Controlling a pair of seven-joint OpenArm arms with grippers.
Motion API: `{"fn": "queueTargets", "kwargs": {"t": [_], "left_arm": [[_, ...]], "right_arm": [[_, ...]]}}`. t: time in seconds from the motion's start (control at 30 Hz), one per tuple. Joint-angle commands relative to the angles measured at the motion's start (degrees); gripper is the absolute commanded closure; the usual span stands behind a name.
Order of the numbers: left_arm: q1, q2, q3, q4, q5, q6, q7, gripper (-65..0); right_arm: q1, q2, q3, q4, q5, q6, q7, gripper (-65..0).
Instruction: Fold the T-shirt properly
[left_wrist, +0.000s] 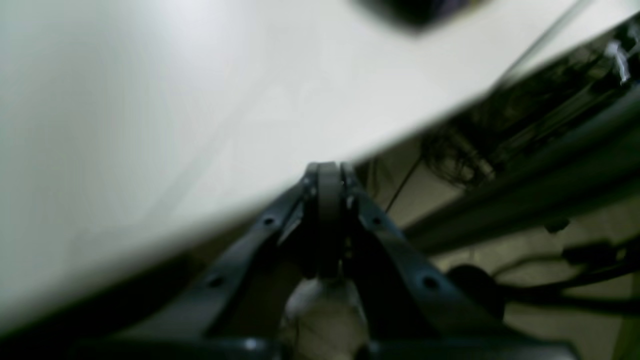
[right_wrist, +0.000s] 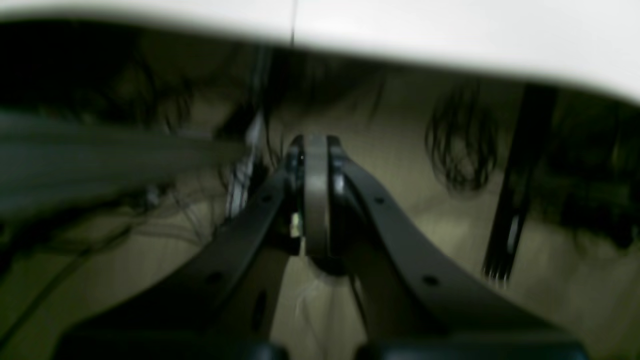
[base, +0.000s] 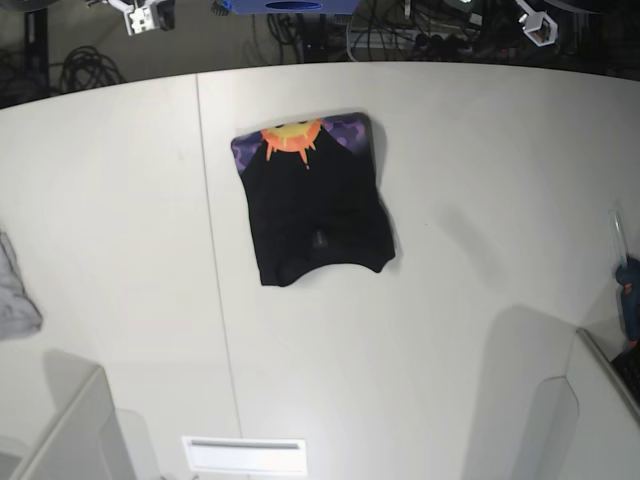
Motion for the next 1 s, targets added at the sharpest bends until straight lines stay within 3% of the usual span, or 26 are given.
{"fn": "queueTargets", "kwargs": {"t": [0.0,0.07,0.23,0.53,0.77,0.9,0.97], "left_arm": [[1.0,0.4,0.5,-1.3,-0.5,0.6,-1.4,0.0],[1.2,1.6,1.4,-5.7,-0.5,1.9,-2.9,0.0],[0.9,5.9,2.4,-18.3,-0.5,3.4,-9.9,0.0],[-6.5,12.1,2.6,-37.1,-0.5,3.4,-10.4,0.0],[-13.7,13.5,2.6,-51.8,-0.3,3.4,-10.1,0.0],[-19.9,13.5,2.2,-60.1,6.3,3.4,-9.2,0.0],[-23.5,13.6,2.4,-63.5,8.9,3.4,-5.0,0.0]], "right_arm": [[-0.8,0.2,-0.2,-0.6,-0.1,0.1,-1.2,0.0],[0.3,1.1,-1.3,-3.6,-0.2,0.1,-3.0,0.0],[4.9,7.6,-7.5,-13.2,0.0,0.1,-2.7,0.0],[16.7,13.1,-21.7,-33.5,0.1,0.1,-2.7,0.0],[22.7,12.0,-24.4,-42.7,0.1,0.1,-2.7,0.0],[26.8,9.1,-24.1,-49.2,0.1,0.1,-2.7,0.0],[28.8,7.4,-23.9,-53.6,0.1,0.1,-2.7,0.0]]}}
